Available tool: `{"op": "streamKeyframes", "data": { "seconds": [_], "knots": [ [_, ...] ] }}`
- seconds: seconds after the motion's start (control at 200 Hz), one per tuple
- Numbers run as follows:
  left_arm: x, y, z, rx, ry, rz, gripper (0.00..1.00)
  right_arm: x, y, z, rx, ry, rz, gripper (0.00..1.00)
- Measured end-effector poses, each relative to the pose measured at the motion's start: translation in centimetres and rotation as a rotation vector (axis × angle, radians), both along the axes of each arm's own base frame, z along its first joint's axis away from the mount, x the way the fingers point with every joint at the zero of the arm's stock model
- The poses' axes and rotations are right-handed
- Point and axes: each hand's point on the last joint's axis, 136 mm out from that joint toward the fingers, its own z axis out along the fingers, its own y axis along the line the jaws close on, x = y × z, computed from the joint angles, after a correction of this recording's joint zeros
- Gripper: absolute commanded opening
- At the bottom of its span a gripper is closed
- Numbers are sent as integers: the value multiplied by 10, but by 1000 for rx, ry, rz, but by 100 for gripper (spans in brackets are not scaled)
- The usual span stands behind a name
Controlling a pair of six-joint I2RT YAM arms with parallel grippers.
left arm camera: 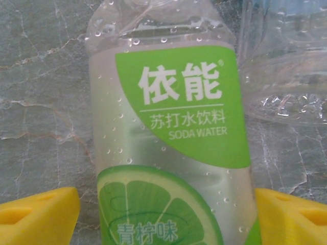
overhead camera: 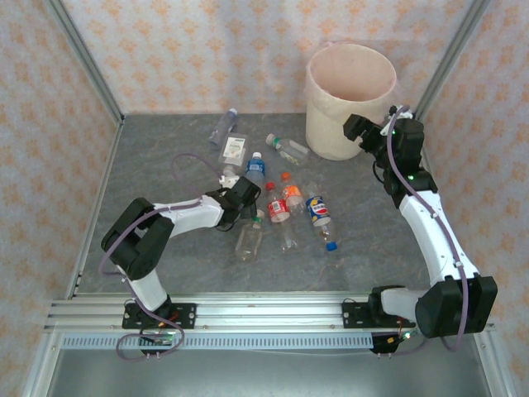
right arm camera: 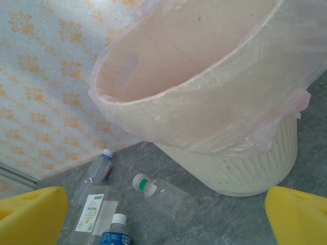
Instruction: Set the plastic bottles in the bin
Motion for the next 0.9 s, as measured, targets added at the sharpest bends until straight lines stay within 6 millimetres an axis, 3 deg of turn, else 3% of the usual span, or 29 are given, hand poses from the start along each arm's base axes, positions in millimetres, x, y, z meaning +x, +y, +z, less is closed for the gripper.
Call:
{"op": "streamKeyframes", "data": {
  "seconds": [0.24,0.5,0.731,0.901],
  "knots": [
    [6,-3,3,-13,-34,-3,73,-1,7,0,1,0,19,99],
    [0,2,5,-4,-46,-29,61,-6,26,-4,2,21,82,99],
    [-3,6,45,-39,-183,-99,53,-14,54,-3,7,22,187,99],
    [-3,0,84,-75,-310,-189,50,-26,90,-3,-4,18,299,99]
  ]
}}
